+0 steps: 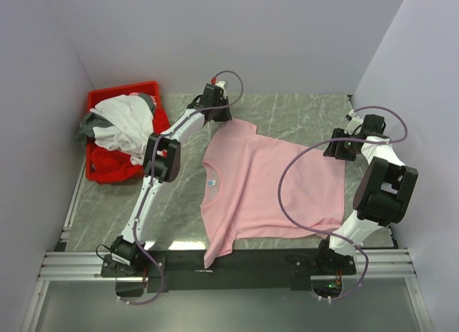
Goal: Fold and stack the t-shirts
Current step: Flatten the tshirt out
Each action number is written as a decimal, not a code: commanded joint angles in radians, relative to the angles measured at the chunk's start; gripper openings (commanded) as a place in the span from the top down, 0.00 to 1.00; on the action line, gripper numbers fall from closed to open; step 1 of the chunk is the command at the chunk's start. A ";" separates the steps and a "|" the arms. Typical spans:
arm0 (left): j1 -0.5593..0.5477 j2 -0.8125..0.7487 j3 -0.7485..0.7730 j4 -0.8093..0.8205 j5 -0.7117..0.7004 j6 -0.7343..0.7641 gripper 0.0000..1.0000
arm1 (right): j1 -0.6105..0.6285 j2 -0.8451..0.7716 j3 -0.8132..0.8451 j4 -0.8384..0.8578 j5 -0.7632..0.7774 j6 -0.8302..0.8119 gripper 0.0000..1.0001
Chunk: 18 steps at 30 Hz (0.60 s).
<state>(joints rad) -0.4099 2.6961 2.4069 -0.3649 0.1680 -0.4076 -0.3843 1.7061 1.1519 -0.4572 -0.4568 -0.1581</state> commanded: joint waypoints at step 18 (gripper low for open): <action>0.135 -0.223 -0.330 0.069 -0.019 -0.037 1.00 | -0.008 0.239 0.324 -0.081 0.044 0.020 0.41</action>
<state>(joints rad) -0.2657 2.5080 2.0747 -0.2729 0.1581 -0.4431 -0.3862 1.8980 1.4036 -0.5034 -0.4240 -0.1631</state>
